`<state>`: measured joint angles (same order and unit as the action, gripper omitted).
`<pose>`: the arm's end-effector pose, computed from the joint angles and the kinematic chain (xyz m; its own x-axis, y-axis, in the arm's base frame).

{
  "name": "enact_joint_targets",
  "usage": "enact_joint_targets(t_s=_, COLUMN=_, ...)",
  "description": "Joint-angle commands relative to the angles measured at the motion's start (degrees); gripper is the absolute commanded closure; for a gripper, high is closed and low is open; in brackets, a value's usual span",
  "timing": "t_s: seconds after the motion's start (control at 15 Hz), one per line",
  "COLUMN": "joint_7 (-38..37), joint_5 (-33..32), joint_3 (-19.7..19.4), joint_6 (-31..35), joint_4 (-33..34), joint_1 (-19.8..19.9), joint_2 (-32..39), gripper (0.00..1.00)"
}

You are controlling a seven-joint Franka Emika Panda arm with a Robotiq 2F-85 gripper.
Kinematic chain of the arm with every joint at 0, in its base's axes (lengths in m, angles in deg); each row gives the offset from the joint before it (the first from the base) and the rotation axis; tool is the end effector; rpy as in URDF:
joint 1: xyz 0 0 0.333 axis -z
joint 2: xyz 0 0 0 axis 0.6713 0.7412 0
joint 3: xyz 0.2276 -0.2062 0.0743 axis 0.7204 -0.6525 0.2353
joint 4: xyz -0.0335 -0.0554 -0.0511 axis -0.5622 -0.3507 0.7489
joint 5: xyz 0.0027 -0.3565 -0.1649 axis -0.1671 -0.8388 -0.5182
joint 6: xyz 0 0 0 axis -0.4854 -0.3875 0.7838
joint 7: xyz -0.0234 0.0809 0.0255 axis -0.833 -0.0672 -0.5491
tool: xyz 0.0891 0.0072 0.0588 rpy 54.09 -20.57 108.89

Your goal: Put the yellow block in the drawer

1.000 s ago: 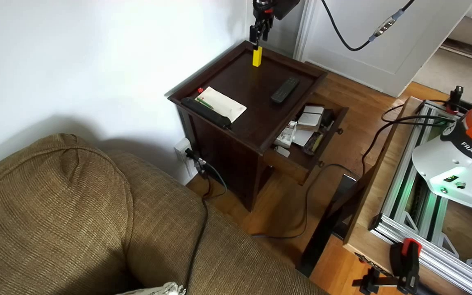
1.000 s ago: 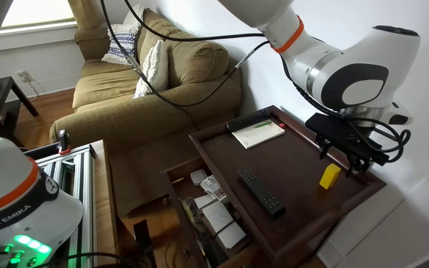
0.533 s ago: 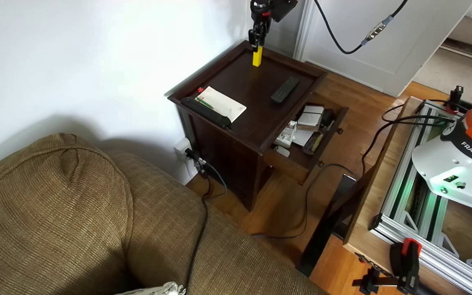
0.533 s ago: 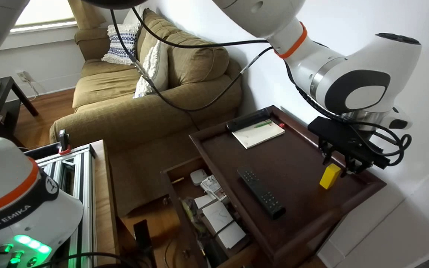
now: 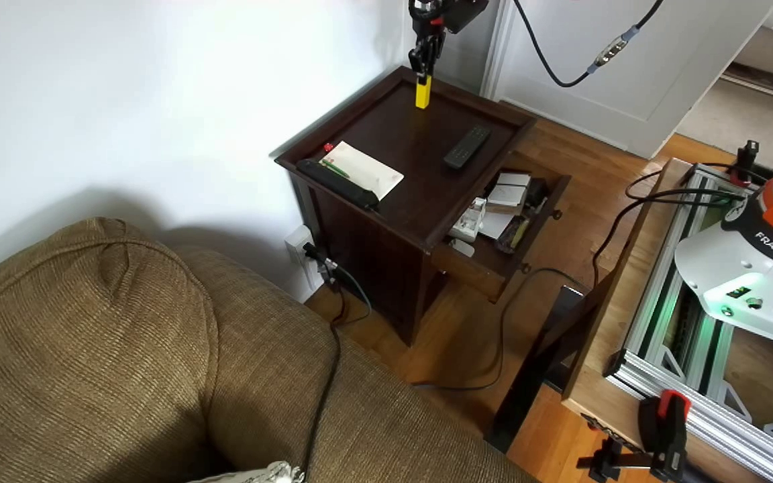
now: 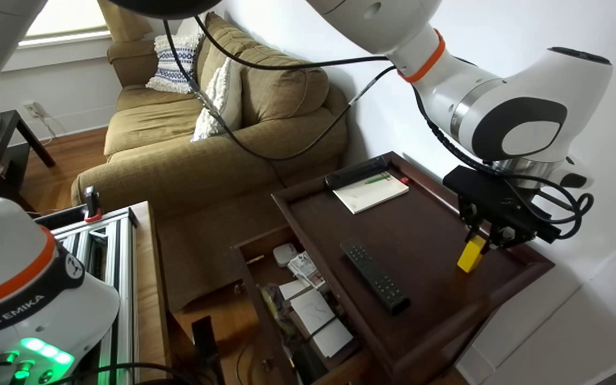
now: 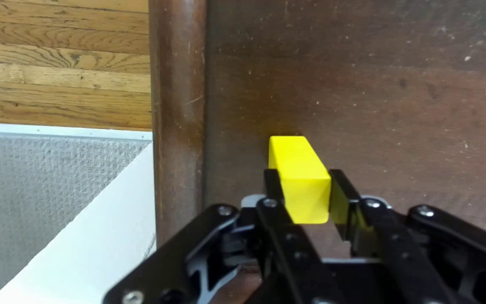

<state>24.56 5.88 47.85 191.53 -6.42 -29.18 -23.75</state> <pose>0.7054 -0.1891 0.1595 0.9958 0.0879 -0.0265 0.0885 -0.9959 0.0196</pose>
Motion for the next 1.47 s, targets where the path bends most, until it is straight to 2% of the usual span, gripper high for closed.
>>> enact_joint_targets(t_s=0.0, joint_7=-5.19, joint_5=0.61, joint_3=-0.26, joint_6=-5.71, joint_4=-4.49, joint_1=0.07, joint_2=-5.11, gripper=0.92)
enact_joint_targets(t_s=0.2, joint_7=-9.31, joint_5=0.74, joint_3=-1.11, joint_6=-12.45, joint_4=-7.67, joint_1=-0.24, joint_2=-9.18, gripper=0.92)
enact_joint_targets(t_s=0.4, joint_7=-9.51, joint_5=0.96, joint_3=-1.04, joint_6=-24.22, joint_4=-10.28, joint_1=0.13, joint_2=-12.72, gripper=0.92)
enact_joint_targets(t_s=0.8, joint_7=-10.46, joint_5=8.64, joint_3=-0.34, joint_6=-42.44, joint_4=-13.68, joint_1=1.17, joint_2=-15.69, gripper=0.92)
enact_joint_targets(t_s=1.13, joint_7=-16.67, joint_5=14.98, joint_3=-1.32, joint_6=-46.91, joint_4=-16.42, joint_1=0.79, joint_2=-14.8, gripper=0.92)
enact_joint_targets(t_s=1.4, joint_7=-20.61, joint_5=21.62, joint_3=-1.96, joint_6=-46.21, joint_4=-19.94, joint_1=1.4, joint_2=-14.7, gripper=0.92)
